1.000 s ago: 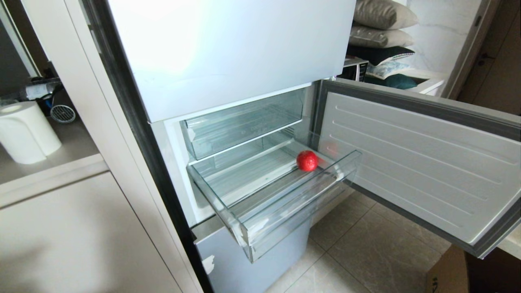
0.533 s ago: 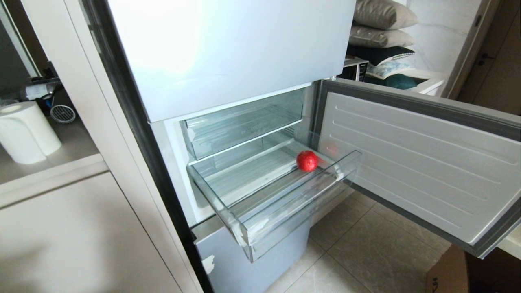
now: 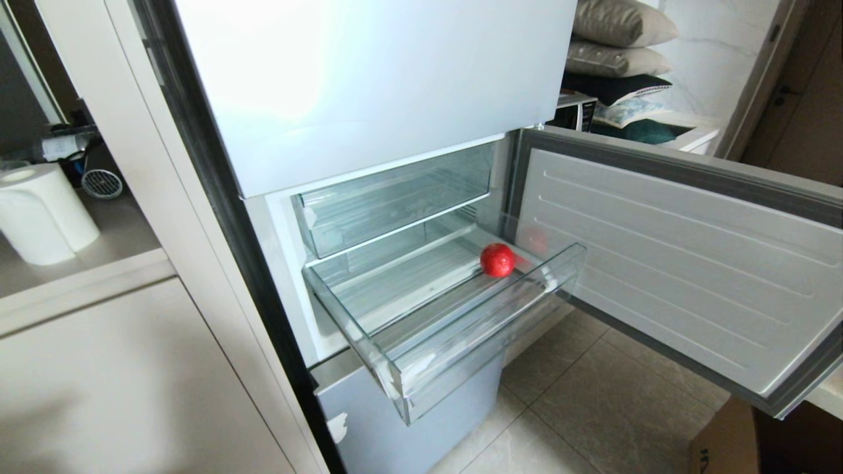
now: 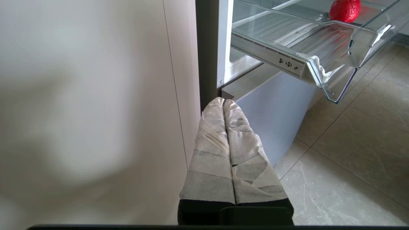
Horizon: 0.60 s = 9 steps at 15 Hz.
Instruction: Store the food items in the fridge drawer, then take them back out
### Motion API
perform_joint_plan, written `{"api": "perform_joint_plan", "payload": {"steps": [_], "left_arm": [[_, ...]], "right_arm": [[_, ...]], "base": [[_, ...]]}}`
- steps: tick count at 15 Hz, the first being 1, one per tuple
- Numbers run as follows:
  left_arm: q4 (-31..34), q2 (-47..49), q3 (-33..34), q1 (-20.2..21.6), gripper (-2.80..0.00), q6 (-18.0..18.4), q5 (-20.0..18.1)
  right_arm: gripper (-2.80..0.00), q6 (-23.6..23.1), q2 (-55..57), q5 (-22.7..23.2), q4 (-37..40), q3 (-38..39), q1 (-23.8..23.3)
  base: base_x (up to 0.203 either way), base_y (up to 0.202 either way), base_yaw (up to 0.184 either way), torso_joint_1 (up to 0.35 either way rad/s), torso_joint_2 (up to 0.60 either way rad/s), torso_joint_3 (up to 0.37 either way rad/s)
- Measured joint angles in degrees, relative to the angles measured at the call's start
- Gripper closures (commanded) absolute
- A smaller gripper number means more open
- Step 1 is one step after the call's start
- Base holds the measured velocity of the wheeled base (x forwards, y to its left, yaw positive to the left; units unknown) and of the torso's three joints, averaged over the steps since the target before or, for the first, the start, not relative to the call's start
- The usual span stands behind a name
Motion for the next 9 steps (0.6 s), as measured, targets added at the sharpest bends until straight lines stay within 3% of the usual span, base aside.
{"api": "perform_joint_plan", "payload": {"steps": [9], "left_arm": [[0.00,-0.01,0.00,0.00,0.00,0.00,0.00]], "right_arm": [[-2.80,0.07,2.59,0.20,-0.05,-0.27,-0.09]], "base": [[0.000,0.000,0.000,0.000,0.00,0.000]]}}
